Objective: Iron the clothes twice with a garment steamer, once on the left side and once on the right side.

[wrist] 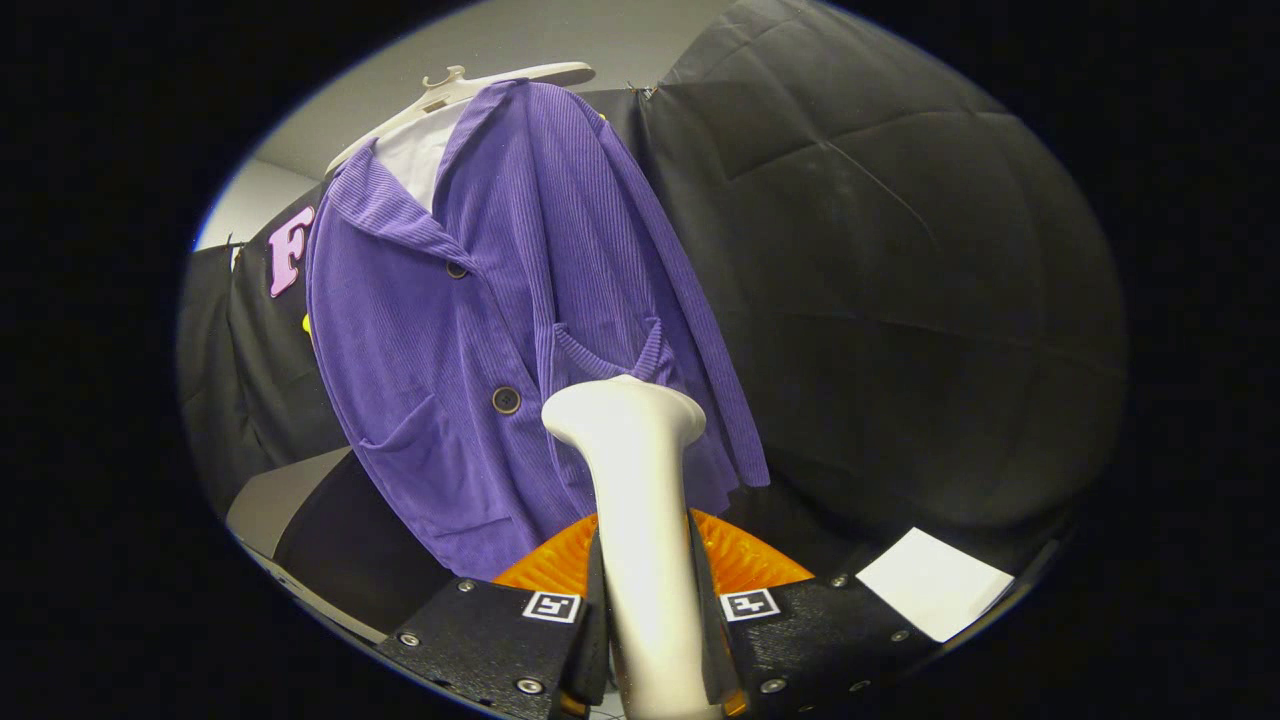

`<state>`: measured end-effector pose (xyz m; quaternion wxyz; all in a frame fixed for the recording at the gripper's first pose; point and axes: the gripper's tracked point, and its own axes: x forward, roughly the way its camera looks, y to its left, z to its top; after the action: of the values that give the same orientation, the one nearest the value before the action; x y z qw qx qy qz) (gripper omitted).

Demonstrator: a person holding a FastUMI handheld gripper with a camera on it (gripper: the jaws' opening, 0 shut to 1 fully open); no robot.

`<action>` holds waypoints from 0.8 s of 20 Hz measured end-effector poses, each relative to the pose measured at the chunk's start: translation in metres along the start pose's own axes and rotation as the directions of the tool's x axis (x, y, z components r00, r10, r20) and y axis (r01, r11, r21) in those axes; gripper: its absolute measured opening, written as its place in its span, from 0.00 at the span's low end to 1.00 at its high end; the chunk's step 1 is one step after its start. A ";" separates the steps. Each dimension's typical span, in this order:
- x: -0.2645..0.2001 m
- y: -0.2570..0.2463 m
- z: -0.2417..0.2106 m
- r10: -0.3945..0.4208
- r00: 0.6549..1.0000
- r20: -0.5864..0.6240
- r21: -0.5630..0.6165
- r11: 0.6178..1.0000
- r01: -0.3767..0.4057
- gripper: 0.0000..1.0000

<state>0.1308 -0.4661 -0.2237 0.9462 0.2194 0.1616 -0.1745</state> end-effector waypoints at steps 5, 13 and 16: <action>0.012 0.003 -0.045 -0.019 0.994 -0.111 -0.051 0.999 0.014 0.36; -0.017 0.021 -0.074 0.017 0.983 -0.181 -0.074 0.997 -0.031 0.36; -0.043 0.038 -0.088 0.065 0.975 -0.214 -0.079 0.993 -0.083 0.36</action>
<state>0.0880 -0.3811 -0.2684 0.9382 0.2010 0.2604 -0.1076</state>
